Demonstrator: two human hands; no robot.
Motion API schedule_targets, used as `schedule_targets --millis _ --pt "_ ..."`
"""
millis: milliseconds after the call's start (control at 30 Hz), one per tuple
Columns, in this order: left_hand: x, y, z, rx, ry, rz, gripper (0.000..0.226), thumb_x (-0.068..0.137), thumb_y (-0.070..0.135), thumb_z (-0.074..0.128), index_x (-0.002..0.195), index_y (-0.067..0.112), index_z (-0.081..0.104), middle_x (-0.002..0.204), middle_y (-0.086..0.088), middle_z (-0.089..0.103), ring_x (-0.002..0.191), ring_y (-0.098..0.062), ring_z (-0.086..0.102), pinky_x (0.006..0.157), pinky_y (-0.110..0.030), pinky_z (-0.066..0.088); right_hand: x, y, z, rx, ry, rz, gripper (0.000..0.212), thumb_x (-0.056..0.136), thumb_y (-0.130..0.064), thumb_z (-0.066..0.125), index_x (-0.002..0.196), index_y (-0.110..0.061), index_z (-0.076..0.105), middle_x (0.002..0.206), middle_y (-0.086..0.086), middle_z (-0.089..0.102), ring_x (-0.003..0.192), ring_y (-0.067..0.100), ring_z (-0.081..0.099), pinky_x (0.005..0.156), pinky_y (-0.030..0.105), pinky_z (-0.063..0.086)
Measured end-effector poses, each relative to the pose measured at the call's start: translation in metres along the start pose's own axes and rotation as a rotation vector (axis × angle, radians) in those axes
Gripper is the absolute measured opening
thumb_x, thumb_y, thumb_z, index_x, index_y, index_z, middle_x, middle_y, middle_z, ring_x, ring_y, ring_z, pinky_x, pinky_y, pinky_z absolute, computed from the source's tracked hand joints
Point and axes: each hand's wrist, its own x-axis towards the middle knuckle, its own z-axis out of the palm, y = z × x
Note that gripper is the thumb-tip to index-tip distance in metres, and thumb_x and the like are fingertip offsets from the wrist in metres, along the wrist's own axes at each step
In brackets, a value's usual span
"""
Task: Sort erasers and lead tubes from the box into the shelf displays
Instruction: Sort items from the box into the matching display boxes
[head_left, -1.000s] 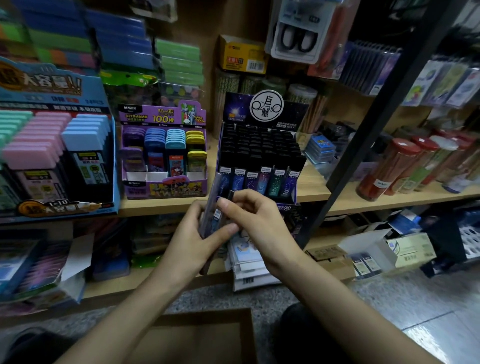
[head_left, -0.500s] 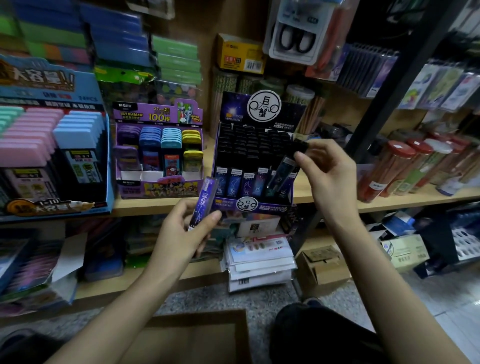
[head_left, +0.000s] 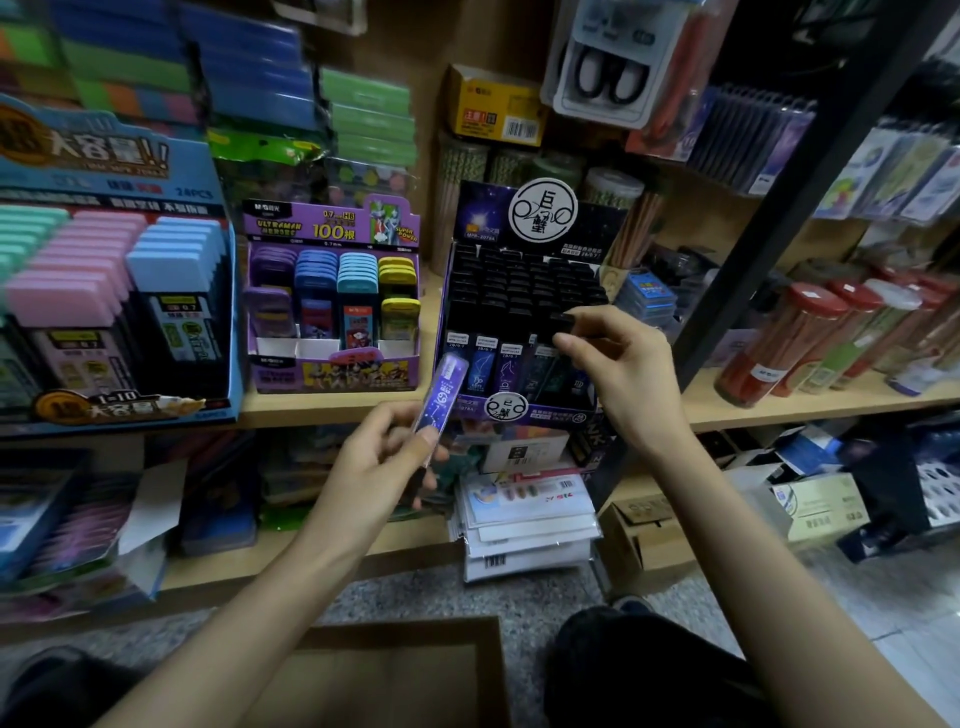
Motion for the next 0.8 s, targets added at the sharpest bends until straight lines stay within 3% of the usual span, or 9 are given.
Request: schedule_targets --millis 100,233,400,467,533,600,667,800 --pt "-0.001 -0.002 -0.003 0.050 0.032 0.016 0.010 0.090 0.014 0.058 0.099 0.018 0.061 0.072 0.004 0.070 0.054 -0.003 0.057 0.046 -0.017 0.043 0.003 0.001 0.004 -0.076 0.026 0.030 0.020 0.085 -0.015 0.067 0.104 -0.009 0.066 0.086 -0.009 0.063 0.080 0.003 0.059 0.074 0.006 0.044" --pt "-0.001 -0.004 -0.006 0.179 0.088 0.054 0.002 0.082 0.020 0.068 0.084 0.019 0.067 0.069 0.010 0.069 0.059 0.001 0.059 0.051 -0.012 0.044 0.006 0.002 0.010 -0.205 0.020 0.071 0.025 0.088 -0.022 0.065 0.106 -0.006 0.068 0.095 0.007 0.070 0.089 0.017 0.064 0.080 0.026 0.050" --pt "-0.002 0.005 -0.011 0.349 0.068 0.053 0.006 0.075 0.024 0.075 0.074 0.030 0.072 0.074 0.009 0.071 0.067 -0.003 0.063 0.062 -0.023 0.048 0.003 -0.002 0.004 -0.382 0.013 0.050 0.027 0.090 -0.033 0.061 0.092 -0.007 0.068 0.082 0.009 0.070 0.079 0.023 0.064 0.071 0.039 0.051" --pt "0.000 0.012 -0.014 0.425 0.049 0.051 0.007 0.073 0.027 0.077 0.074 0.031 0.071 0.074 0.007 0.071 0.067 -0.006 0.063 0.062 -0.027 0.049 -0.001 -0.008 -0.006 -0.429 0.099 -0.037 0.028 0.091 -0.036 0.058 0.090 -0.009 0.067 0.080 0.006 0.068 0.076 0.022 0.063 0.069 0.040 0.050" --pt "0.000 0.021 -0.015 0.505 0.037 0.051 0.011 0.070 0.031 0.078 0.074 0.028 0.068 0.074 0.001 0.068 0.069 -0.017 0.063 0.063 -0.037 0.050 -0.006 -0.018 -0.015 -0.319 0.129 -0.131 0.023 0.092 -0.032 0.058 0.089 -0.011 0.066 0.081 0.001 0.066 0.076 0.016 0.060 0.070 0.032 0.049" --pt "0.001 0.033 -0.013 0.525 0.018 0.060 0.018 0.068 0.030 0.081 0.071 0.022 0.065 0.072 -0.003 0.067 0.067 -0.022 0.062 0.063 -0.044 0.050 -0.013 -0.033 -0.015 -0.159 0.037 -0.179 0.018 0.091 -0.029 0.059 0.091 -0.014 0.067 0.084 -0.004 0.064 0.078 0.007 0.058 0.071 0.021 0.047" --pt "0.002 0.046 -0.008 0.551 -0.027 0.104 0.018 0.066 0.027 0.082 0.068 0.022 0.064 0.067 0.003 0.067 0.065 -0.013 0.061 0.063 -0.039 0.049 -0.023 -0.046 -0.006 -0.075 -0.140 -0.182 0.018 0.089 -0.030 0.059 0.096 -0.016 0.068 0.088 -0.006 0.063 0.083 0.002 0.056 0.074 0.014 0.044" --pt "0.008 0.069 0.008 0.676 -0.081 0.220 0.015 0.064 0.023 0.081 0.069 0.026 0.067 0.066 0.007 0.064 0.067 -0.003 0.057 0.063 -0.027 0.044 -0.038 -0.057 0.013 -0.014 -0.308 -0.189 0.015 0.086 -0.022 0.066 0.097 -0.011 0.068 0.090 0.000 0.062 0.085 0.009 0.057 0.076 0.022 0.045"
